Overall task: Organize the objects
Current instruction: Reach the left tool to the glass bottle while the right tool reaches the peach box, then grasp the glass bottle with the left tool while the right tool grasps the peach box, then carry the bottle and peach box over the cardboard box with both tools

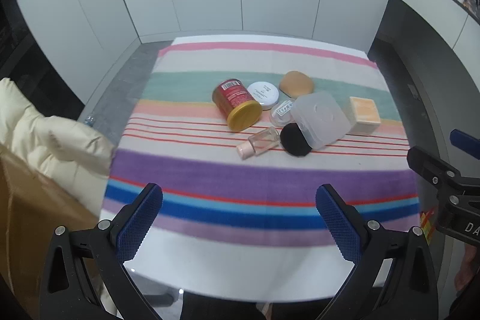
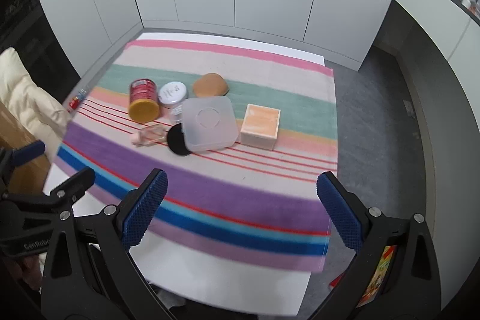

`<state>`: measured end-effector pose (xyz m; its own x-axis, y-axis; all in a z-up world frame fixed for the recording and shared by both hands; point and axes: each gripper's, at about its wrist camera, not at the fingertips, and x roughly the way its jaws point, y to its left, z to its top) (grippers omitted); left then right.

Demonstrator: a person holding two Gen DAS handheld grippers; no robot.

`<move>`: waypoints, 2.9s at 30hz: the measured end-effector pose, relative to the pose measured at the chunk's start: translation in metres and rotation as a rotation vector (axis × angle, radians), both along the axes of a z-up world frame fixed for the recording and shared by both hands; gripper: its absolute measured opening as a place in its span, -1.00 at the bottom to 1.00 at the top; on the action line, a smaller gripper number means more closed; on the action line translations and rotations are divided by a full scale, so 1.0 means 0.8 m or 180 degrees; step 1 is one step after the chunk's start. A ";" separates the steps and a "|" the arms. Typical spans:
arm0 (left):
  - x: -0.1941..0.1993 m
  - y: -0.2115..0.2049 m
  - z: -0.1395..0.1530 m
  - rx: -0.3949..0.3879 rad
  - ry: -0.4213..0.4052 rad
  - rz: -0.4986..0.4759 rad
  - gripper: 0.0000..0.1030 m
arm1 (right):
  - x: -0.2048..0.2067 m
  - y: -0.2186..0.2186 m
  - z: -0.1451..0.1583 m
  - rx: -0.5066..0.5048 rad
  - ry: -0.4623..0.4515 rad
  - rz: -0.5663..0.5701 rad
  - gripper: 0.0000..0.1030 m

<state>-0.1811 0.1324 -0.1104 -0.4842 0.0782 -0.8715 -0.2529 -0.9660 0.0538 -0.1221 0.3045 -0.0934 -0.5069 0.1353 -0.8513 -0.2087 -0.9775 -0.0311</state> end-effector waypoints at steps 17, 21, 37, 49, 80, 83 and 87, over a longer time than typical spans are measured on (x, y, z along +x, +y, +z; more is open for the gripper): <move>-0.088 0.026 -0.114 -0.0101 -0.0214 -0.0087 0.62 | -0.076 0.047 -0.124 0.0063 -0.0260 -0.0114 0.97; -0.106 0.028 -0.132 -0.0104 -0.0228 -0.0136 0.50 | -0.084 0.057 -0.145 0.0041 -0.0293 -0.0180 0.97; -0.133 0.049 -0.148 0.0174 -0.0178 -0.0304 -0.46 | -0.136 0.071 -0.185 0.0023 -0.0299 -0.0297 0.92; -0.114 0.044 -0.119 0.0270 -0.0267 -0.0227 -0.47 | -0.137 0.061 -0.142 -0.0048 -0.0332 -0.0231 0.05; 0.024 -0.153 0.136 0.0427 0.0459 0.0389 -0.47 | -0.046 -0.168 0.083 -0.0008 0.0161 0.0815 0.05; 0.041 -0.179 0.140 0.0439 0.0480 0.0490 -0.47 | -0.039 -0.201 0.093 0.0031 0.0234 0.1020 0.05; 0.058 -0.217 0.141 0.0490 0.0483 0.0660 -0.47 | -0.036 -0.226 0.103 -0.0017 0.0317 0.1119 0.06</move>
